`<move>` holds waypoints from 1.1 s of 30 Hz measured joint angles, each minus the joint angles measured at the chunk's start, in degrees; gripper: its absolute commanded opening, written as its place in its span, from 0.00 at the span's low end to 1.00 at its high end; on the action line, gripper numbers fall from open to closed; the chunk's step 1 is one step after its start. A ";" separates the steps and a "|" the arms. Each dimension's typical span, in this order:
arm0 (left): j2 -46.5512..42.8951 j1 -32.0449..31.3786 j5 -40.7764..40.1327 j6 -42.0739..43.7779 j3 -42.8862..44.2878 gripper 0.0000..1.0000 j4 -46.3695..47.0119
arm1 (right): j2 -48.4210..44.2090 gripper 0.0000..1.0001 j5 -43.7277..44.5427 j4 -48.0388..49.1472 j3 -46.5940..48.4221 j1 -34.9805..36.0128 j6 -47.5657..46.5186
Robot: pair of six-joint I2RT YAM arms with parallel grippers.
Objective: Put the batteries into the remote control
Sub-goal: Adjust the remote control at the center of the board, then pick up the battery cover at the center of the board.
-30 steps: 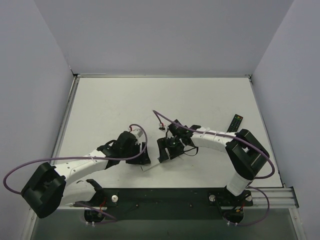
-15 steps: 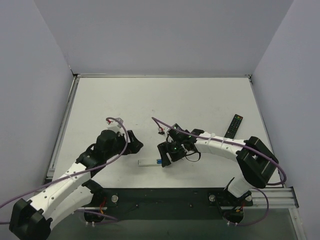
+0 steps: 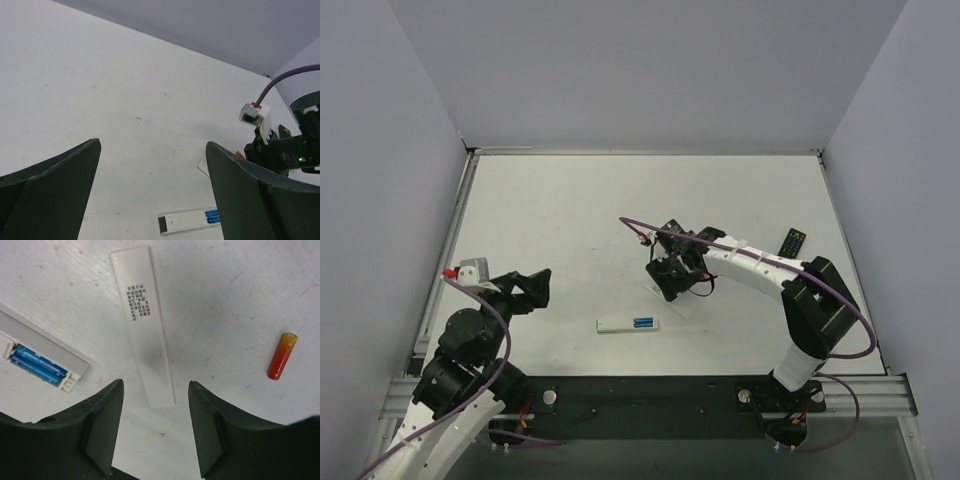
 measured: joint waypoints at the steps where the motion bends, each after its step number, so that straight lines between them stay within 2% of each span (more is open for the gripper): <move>1: -1.77 0.00 -1.07 1.07 0.07 0.97 -0.28 | 1.14 0.49 0.22 -0.46 0.46 0.04 -0.68; 6: -10.08 0.00 -6.16 6.32 0.35 0.97 -1.05 | 7.45 0.50 1.55 -2.78 3.37 1.62 -4.00; 17: -10.58 0.00 -9.75 10.38 0.39 0.96 -2.12 | 14.60 0.48 3.87 -4.90 8.33 3.74 -6.69; 24: -10.58 0.04 -10.21 11.39 0.39 0.96 -2.12 | 16.37 0.26 3.72 -6.73 10.51 3.76 -7.54; 26: -10.58 0.20 -10.23 11.52 0.39 0.96 -2.14 | 16.59 0.25 3.82 -7.17 10.86 3.91 -7.87; 33: -10.58 1.07 -10.36 11.58 0.39 0.96 -2.14 | 16.90 0.10 5.55 -7.93 11.54 4.52 -8.52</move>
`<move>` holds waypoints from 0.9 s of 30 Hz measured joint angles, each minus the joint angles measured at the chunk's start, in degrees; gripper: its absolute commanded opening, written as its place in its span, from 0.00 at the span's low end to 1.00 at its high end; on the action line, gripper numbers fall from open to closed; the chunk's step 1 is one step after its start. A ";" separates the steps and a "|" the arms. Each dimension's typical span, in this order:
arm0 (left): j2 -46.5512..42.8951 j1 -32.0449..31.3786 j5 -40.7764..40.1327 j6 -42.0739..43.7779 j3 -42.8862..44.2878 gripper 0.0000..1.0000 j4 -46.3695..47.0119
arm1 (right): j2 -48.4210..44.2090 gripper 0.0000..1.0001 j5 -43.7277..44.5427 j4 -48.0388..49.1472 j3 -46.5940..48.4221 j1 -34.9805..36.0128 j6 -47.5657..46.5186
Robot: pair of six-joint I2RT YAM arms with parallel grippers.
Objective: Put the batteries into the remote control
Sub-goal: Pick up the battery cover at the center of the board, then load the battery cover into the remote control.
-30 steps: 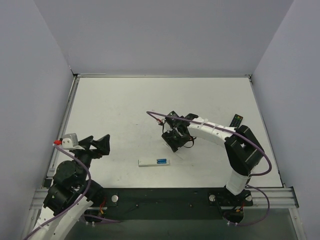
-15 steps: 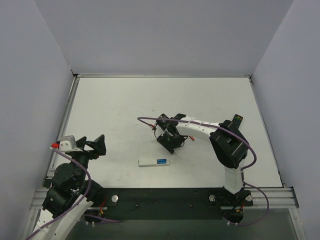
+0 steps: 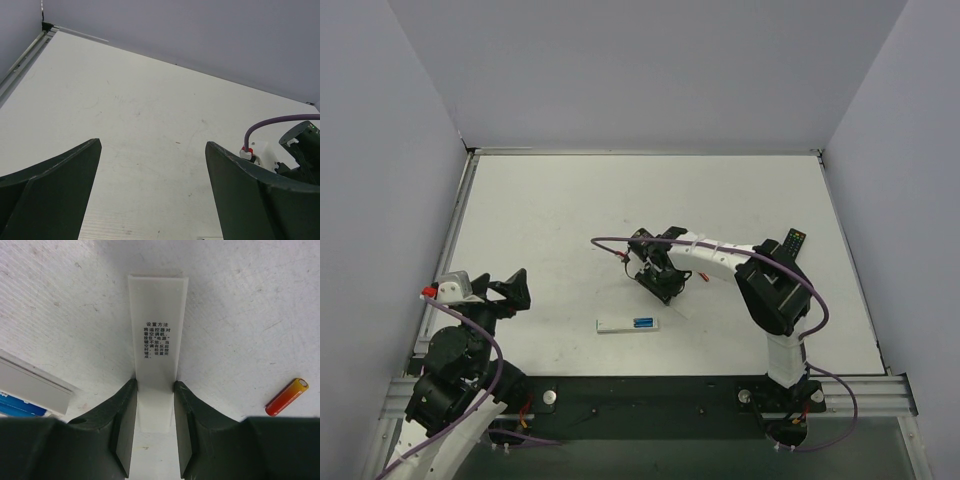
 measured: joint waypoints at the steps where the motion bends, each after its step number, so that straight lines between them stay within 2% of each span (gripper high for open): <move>1: 0.00 0.11 -0.02 0.00 0.00 0.96 -0.02 | 0.00 0.09 0.22 -0.04 0.00 0.09 -0.17; 7: 0.00 1.14 0.00 -0.02 0.00 0.96 -0.02 | -1.49 0.05 1.88 -0.98 0.00 1.36 -2.82; 17: 0.00 2.62 0.00 -0.07 0.00 0.96 -0.04 | -7.34 0.06 2.16 -3.50 4.48 8.70 -11.08; 27: 0.00 3.43 -0.22 -0.17 0.00 0.96 -0.22 | -5.05 0.07 -1.16 -8.04 9.22 17.86 -21.57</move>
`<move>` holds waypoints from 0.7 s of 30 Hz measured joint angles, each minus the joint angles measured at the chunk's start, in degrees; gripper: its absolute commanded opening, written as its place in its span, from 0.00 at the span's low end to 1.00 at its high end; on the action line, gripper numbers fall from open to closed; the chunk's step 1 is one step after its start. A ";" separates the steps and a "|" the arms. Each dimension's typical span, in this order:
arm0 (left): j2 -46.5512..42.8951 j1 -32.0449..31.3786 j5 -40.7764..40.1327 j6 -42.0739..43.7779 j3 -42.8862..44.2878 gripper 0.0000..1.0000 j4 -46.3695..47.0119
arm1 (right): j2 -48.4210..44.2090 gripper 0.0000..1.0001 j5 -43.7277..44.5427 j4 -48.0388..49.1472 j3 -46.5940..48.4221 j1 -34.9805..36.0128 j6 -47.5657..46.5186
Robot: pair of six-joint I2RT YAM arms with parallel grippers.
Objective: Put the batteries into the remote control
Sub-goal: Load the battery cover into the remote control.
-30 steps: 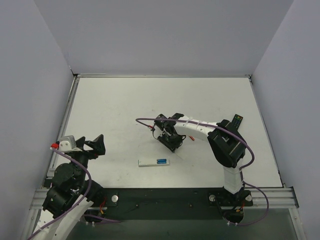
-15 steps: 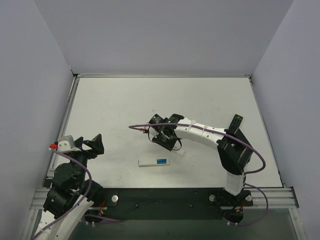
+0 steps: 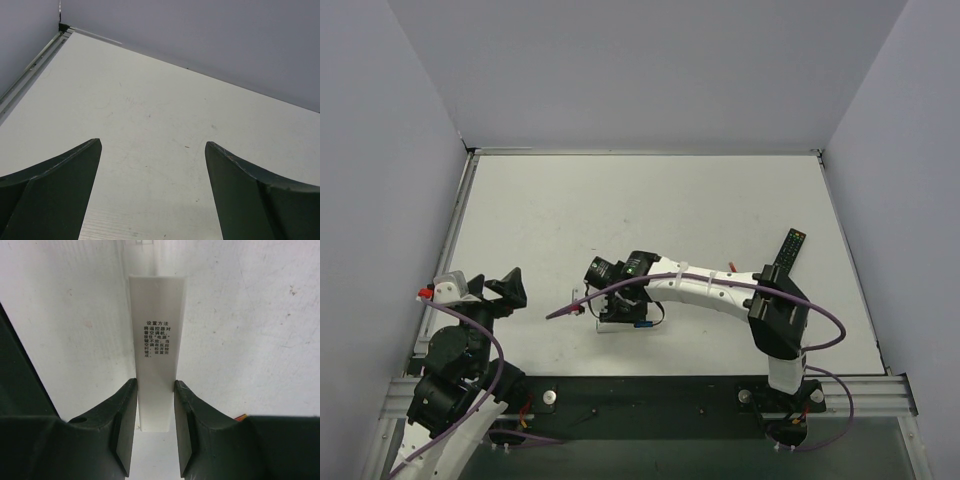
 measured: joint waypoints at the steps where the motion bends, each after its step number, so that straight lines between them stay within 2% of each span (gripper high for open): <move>1: 0.00 0.00 0.00 -0.07 0.00 0.95 -0.07 | 0.81 0.07 -0.17 -0.20 0.61 0.48 -0.72; 21: 0.00 0.66 -0.02 -0.15 0.00 0.95 -0.22 | 9.29 0.08 -0.96 -1.81 5.11 1.57 -5.53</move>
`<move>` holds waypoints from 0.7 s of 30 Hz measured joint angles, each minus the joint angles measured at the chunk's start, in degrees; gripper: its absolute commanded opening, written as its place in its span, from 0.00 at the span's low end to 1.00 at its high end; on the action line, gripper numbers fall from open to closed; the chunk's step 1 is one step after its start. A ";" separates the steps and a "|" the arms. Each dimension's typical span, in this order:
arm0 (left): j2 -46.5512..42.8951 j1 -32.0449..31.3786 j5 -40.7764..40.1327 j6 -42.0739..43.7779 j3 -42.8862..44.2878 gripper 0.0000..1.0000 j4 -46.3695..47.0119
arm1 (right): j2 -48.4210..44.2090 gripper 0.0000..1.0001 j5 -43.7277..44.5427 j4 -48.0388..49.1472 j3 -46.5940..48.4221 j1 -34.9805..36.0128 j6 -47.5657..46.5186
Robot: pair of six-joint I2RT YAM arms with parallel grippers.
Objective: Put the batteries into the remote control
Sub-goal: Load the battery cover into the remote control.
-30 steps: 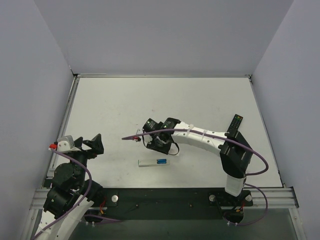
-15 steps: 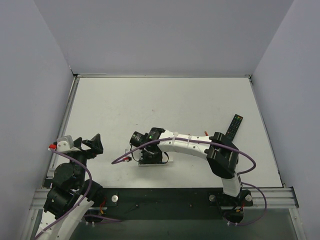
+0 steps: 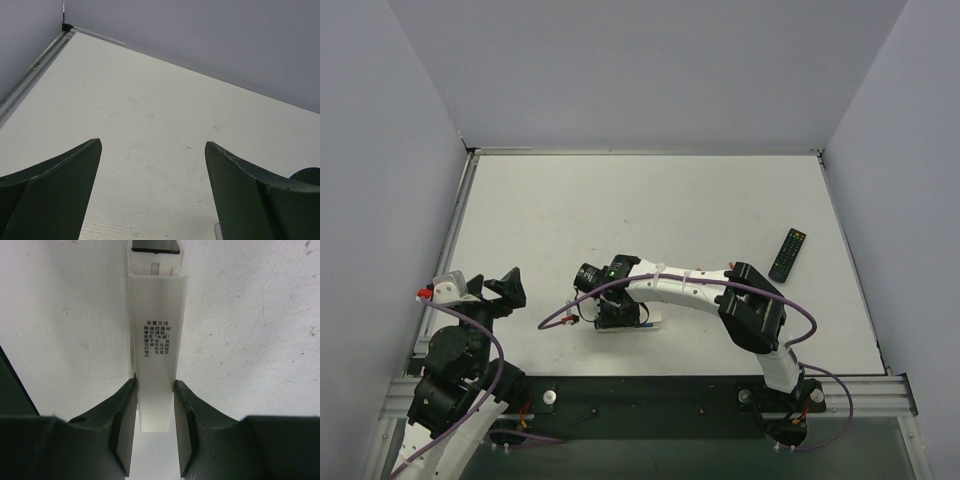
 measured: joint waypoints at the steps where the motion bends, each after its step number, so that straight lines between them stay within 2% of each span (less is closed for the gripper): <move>1: 0.00 0.04 0.00 -0.02 0.00 0.95 -0.02 | 0.02 0.09 -0.02 0.04 0.13 0.00 -0.02; 21: 0.00 0.74 0.07 -0.02 -0.02 0.95 0.00 | 2.16 0.11 -0.94 -0.04 0.57 0.04 0.39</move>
